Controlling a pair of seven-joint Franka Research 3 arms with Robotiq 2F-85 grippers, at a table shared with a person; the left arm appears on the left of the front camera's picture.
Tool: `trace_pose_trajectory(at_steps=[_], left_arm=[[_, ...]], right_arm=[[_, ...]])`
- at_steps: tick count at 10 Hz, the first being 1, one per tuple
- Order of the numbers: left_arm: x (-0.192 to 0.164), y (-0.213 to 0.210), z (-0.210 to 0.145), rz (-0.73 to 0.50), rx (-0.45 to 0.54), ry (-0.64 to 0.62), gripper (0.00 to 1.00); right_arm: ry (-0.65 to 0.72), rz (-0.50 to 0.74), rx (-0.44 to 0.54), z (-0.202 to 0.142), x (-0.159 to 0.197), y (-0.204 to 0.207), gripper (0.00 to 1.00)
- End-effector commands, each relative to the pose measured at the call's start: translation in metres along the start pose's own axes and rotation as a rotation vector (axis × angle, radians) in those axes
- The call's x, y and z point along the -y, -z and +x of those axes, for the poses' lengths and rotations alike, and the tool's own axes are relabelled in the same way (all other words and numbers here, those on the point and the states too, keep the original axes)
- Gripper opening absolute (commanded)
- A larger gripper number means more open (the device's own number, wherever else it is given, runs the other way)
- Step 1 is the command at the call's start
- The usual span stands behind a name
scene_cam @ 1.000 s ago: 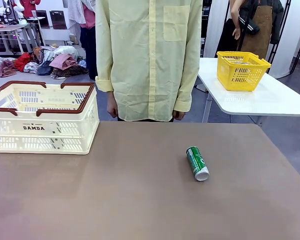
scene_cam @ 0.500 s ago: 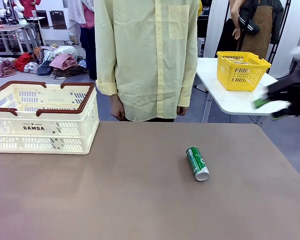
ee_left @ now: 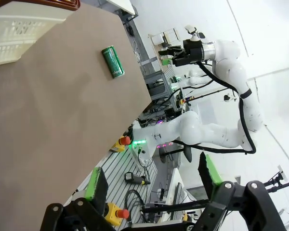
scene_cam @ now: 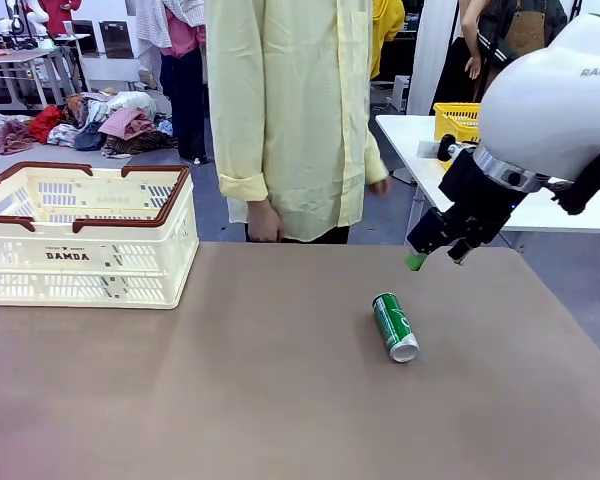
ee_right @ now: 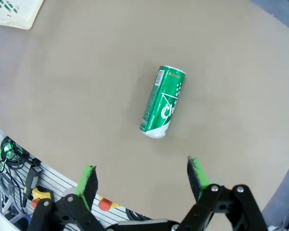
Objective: Place the drinks into the Shopping basket.
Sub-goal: Pick up one drink and place it into the Shopping basket.
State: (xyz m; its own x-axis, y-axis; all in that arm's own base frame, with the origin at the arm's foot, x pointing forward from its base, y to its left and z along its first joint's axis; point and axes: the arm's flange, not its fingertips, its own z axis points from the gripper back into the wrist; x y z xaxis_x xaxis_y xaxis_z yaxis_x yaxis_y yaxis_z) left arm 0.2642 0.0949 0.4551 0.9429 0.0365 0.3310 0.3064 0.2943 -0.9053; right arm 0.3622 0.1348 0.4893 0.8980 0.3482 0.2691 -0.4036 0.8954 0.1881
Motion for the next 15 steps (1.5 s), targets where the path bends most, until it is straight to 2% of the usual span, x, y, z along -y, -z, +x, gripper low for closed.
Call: trace_pose_trajectory(at_steps=[1, 2, 4, 6, 12, 15], left_arm=[[0.003, -0.001, 0.0, -0.019, 0.01, -0.006, 1.0], [0.003, -0.001, 0.0, -0.019, 0.01, -0.006, 1.0], [0.003, -0.001, 0.0, -0.019, 0.01, -0.006, 1.0], [0.003, -0.001, 0.0, -0.019, 0.01, -0.006, 1.0], [0.003, -0.001, 0.0, -0.019, 0.01, -0.006, 1.0], [0.003, -0.001, 0.0, -0.019, 0.01, -0.006, 1.0]], right_arm=[[0.036, 0.027, -0.002, -0.001, 0.004, -0.007, 1.0], [0.0, 0.0, 0.0, 0.0, 0.0, 0.0, 1.0], [0.071, 0.085, -0.017, 0.044, 0.013, 0.035, 1.0], [0.103, 0.068, -0.068, 0.058, 0.016, 0.074, 1.0], [0.228, -0.035, -0.207, 0.058, 0.029, 0.18, 1.0], [0.3, -0.13, -0.212, 0.062, 0.033, 0.209, 1.0]])
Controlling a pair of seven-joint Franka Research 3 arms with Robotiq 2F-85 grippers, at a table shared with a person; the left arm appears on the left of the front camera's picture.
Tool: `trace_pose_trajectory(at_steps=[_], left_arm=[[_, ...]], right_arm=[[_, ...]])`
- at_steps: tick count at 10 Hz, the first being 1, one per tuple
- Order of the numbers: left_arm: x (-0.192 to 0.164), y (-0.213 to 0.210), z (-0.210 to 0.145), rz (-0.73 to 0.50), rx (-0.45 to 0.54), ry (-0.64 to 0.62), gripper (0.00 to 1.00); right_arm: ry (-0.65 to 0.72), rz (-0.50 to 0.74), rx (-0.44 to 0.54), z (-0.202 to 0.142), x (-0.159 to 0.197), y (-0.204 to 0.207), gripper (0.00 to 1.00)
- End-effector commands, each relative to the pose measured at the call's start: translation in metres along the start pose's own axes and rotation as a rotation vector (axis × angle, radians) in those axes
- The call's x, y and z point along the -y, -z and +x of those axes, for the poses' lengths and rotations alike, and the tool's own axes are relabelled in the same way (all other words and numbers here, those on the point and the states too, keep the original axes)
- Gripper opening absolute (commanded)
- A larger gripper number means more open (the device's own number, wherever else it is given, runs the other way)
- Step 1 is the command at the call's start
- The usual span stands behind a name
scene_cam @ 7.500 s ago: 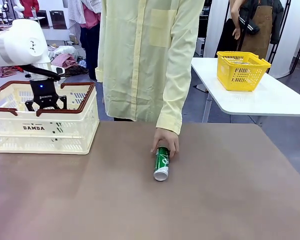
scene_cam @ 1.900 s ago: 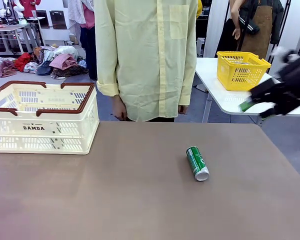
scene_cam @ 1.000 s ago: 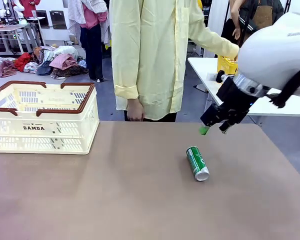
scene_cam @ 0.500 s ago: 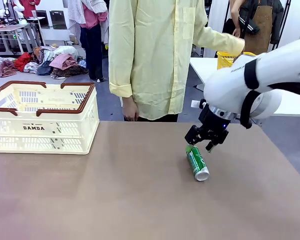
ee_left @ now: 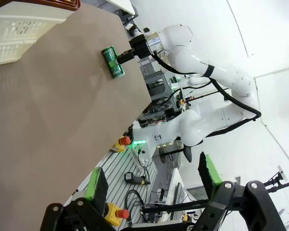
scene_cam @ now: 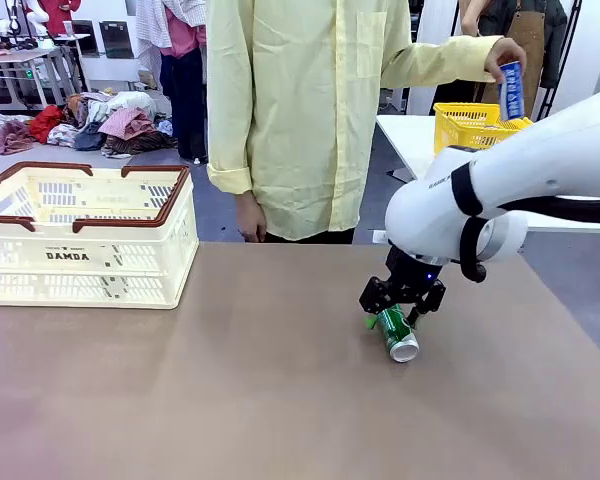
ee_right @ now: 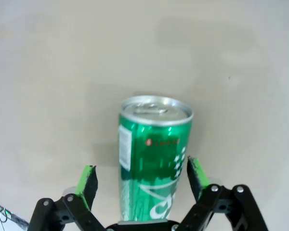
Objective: Place the drinks into the Shopping basket.
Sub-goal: Pick up one drink and place it into the Shopping basket.
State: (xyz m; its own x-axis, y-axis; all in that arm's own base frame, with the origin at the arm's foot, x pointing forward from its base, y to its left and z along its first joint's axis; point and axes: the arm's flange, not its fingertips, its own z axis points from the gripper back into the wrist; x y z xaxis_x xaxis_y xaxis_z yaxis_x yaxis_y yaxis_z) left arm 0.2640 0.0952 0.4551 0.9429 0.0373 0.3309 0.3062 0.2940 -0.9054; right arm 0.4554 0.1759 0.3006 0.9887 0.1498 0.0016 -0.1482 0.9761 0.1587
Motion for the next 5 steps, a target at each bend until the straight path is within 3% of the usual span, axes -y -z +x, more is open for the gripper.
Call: trace_pose_trajectory(at_steps=[1, 2, 3, 4, 5], left_arm=[[0.003, -0.001, 0.0, -0.019, 0.009, -0.005, 1.0], [0.003, -0.001, 0.0, -0.019, 0.009, -0.005, 1.0], [0.003, -0.001, 0.0, -0.019, 0.009, -0.005, 1.0], [0.003, -0.001, 0.0, -0.019, 0.009, -0.005, 1.0], [0.003, -0.001, 0.0, -0.019, 0.009, -0.005, 1.0]], right_arm=[[0.045, -0.067, 0.02, 0.014, -0.009, 0.003, 1.0], [0.044, -0.064, 0.008, 0.014, -0.01, 0.004, 0.4], [0.043, -0.063, 0.006, 0.012, -0.009, 0.004, 0.0], [0.045, -0.07, 0.005, 0.008, -0.007, 0.0, 0.0], [0.01, -0.056, -0.061, -0.001, -0.001, -0.007, 0.0]])
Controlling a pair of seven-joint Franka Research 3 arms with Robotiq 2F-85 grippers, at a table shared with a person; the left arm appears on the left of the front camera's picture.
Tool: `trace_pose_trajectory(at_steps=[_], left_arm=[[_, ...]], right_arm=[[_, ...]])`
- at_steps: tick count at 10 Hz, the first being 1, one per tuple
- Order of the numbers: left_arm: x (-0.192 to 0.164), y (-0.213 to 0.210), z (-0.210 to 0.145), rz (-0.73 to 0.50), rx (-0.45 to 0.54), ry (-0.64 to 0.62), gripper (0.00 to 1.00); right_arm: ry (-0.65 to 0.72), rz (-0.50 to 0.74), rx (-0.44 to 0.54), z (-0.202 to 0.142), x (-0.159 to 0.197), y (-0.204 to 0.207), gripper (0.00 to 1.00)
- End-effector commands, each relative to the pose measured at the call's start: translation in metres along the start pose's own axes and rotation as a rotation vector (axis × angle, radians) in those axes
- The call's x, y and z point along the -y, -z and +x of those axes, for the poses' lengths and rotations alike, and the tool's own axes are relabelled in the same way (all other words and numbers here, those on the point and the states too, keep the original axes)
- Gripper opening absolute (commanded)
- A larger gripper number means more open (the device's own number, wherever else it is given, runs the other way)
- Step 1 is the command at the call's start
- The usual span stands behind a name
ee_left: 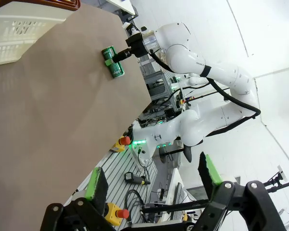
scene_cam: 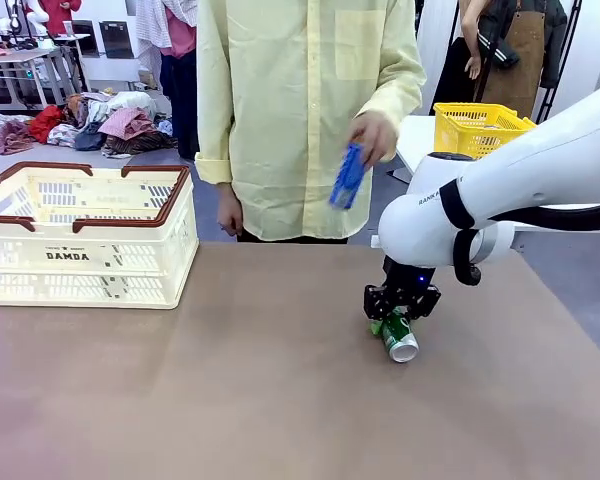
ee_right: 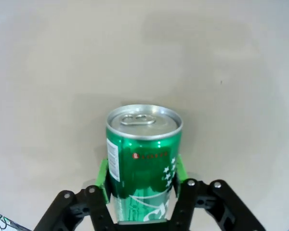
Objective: Place the drinks into the Shopping basket.
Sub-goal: Pick up one drink and place it into the Shopping basket.
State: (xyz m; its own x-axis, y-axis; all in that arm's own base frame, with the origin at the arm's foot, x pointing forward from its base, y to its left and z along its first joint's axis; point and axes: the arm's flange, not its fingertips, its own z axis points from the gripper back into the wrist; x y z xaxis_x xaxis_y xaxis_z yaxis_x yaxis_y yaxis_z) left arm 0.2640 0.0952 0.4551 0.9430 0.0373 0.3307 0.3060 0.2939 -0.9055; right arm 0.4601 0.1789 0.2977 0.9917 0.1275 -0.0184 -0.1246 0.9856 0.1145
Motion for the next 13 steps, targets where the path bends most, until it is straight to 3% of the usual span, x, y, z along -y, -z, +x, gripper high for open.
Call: trace_pose_trajectory(at_steps=[1, 3, 4, 6, 8, 13], left_arm=[[0.003, -0.001, 0.0, -0.019, 0.009, -0.005, 1.0], [0.003, -0.001, 0.0, -0.019, 0.009, -0.005, 1.0], [0.003, -0.001, 0.0, -0.019, 0.009, -0.005, 1.0], [0.003, -0.001, 0.0, -0.019, 0.009, -0.005, 1.0], [0.003, -0.001, 0.0, -0.019, 0.009, -0.005, 1.0], [0.003, -0.001, 0.0, -0.019, 0.009, -0.005, 1.0]], right_arm=[[-0.073, -0.017, -0.098, -0.029, 0.023, -0.026, 0.0], [-0.041, 0.053, -0.161, -0.094, 0.091, -0.071, 0.0], [0.016, 0.101, -0.2, -0.137, 0.146, -0.088, 0.0], [0.067, 0.209, -0.241, -0.171, 0.205, -0.086, 0.0], [0.103, 0.288, -0.189, -0.184, 0.231, -0.08, 0.0], [0.113, 0.334, -0.15, -0.184, 0.243, -0.073, 0.0]])
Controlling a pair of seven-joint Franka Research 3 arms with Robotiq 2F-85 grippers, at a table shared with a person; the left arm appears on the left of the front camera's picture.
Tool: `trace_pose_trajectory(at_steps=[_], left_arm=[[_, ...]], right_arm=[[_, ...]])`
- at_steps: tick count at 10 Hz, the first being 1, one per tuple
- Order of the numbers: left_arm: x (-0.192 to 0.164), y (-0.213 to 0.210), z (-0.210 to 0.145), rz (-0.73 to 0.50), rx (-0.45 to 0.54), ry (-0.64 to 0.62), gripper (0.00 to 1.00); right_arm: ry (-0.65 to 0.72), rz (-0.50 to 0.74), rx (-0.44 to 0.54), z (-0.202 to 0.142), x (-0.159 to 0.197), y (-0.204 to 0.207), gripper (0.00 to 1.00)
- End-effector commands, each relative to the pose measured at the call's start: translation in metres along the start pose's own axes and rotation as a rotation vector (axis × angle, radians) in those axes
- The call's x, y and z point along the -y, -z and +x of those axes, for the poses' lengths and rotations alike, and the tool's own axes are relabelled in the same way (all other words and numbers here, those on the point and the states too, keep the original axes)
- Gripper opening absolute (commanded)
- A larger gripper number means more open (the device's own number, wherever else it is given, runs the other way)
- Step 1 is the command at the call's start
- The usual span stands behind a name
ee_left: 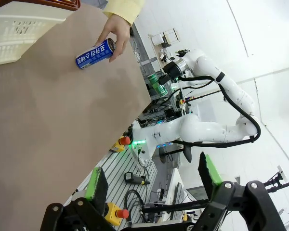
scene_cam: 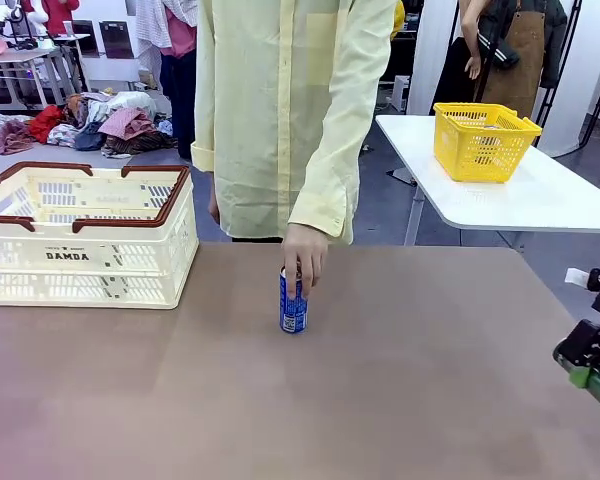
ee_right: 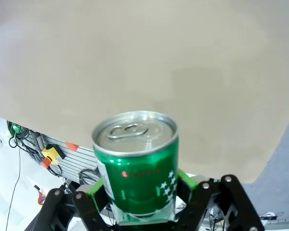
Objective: Place the drinks into the Shopping basket.
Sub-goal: Pick up one drink and place it into the Shopping basket.
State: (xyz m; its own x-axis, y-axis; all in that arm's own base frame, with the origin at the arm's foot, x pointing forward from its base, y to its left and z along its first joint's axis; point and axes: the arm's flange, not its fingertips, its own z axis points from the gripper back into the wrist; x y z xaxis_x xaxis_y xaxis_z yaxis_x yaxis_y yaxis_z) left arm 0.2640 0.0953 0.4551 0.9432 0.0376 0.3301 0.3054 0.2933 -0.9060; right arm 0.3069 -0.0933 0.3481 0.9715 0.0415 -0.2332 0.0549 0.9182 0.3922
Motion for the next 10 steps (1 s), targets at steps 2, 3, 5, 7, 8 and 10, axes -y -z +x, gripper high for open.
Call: trace_pose_trajectory(at_steps=[2, 3, 5, 7, 8, 10], left_arm=[[0.004, -0.001, 0.0, -0.018, 0.009, -0.004, 1.0], [0.004, -0.001, 0.0, -0.018, 0.009, -0.004, 1.0], [0.004, -0.001, 0.0, -0.018, 0.009, -0.004, 1.0], [0.004, -0.001, 0.0, -0.018, 0.009, -0.004, 1.0], [0.004, -0.001, 0.0, -0.018, 0.009, -0.004, 1.0], [0.004, -0.001, 0.0, -0.018, 0.009, -0.004, 1.0]], right_arm=[[-0.029, 0.018, 0.051, 0.004, 0.001, 0.002, 0.0], [-0.028, 0.017, 0.057, 0.004, 0.001, 0.002, 0.0], [-0.03, 0.019, 0.057, 0.006, 0.001, 0.003, 0.0], [-0.041, 0.011, 0.087, 0.009, -0.002, -0.001, 0.0], [-0.045, 0.003, 0.083, 0.013, -0.007, -0.004, 0.0], [-0.087, -0.01, 0.089, 0.021, -0.028, -0.011, 0.0]])
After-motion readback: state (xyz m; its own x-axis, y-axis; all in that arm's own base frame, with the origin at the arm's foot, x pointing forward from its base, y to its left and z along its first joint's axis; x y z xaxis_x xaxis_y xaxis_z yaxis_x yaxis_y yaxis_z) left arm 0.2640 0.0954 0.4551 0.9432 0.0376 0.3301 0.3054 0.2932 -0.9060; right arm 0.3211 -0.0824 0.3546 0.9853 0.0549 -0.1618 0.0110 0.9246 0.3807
